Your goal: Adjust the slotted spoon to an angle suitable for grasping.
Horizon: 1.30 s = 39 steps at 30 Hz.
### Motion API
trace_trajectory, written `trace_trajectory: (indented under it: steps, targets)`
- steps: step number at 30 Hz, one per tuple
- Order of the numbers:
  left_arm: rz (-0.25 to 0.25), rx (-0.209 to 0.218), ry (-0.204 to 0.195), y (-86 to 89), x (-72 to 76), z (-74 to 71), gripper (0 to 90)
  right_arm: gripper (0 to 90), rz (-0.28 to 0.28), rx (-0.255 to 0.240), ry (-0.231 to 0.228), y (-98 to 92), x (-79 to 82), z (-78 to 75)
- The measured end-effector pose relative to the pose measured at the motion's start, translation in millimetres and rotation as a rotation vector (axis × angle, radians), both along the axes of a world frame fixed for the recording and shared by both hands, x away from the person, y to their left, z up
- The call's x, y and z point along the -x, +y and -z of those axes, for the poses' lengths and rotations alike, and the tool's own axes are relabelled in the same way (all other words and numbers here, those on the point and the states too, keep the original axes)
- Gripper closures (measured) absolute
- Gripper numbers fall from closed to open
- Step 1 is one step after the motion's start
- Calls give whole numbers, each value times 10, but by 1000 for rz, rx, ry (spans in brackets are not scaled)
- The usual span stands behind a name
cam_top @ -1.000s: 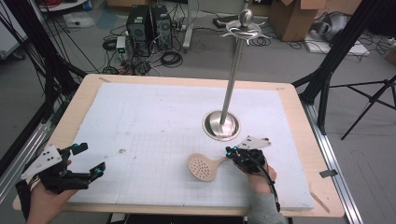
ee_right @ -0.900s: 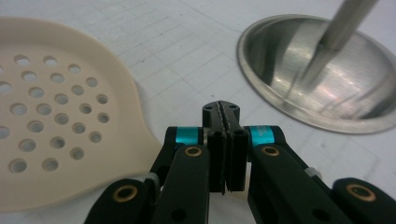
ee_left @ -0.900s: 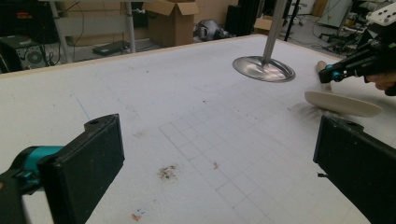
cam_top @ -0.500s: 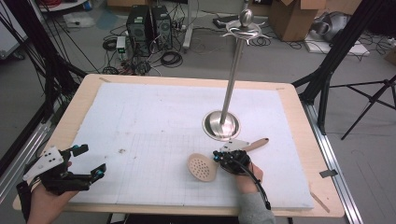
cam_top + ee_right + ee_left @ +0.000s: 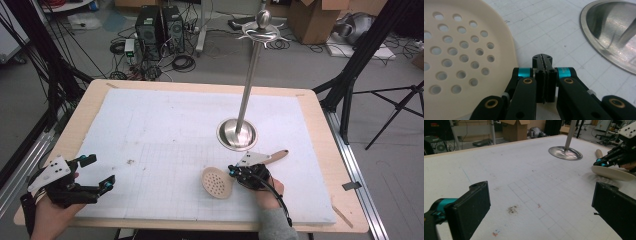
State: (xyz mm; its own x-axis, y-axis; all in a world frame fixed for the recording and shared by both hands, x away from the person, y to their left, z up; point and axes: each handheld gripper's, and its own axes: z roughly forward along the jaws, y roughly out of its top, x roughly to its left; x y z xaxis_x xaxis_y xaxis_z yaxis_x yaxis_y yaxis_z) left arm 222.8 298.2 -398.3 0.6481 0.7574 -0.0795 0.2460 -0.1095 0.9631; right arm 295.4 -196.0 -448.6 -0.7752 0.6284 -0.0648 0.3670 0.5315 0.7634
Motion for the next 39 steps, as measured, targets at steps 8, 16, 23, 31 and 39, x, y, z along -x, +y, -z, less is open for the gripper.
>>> trace_trajectory:
  steps: [8,16,23,31,39]
  targets:
    - [15,-1,-1,-32,-37,2,22,900,-34,-5,6,-63,91,-2]
    - [38,-3,2,-93,-93,1,21,900,-47,-9,13,-146,181,-2]
    - [58,-1,9,-151,-147,10,21,900,-52,-16,23,-214,246,-2]
    - [73,2,7,-194,-186,5,21,900,-66,-16,31,-313,346,-10]
    - [85,2,8,-231,-236,7,21,900,35,-90,-77,-667,490,-319]
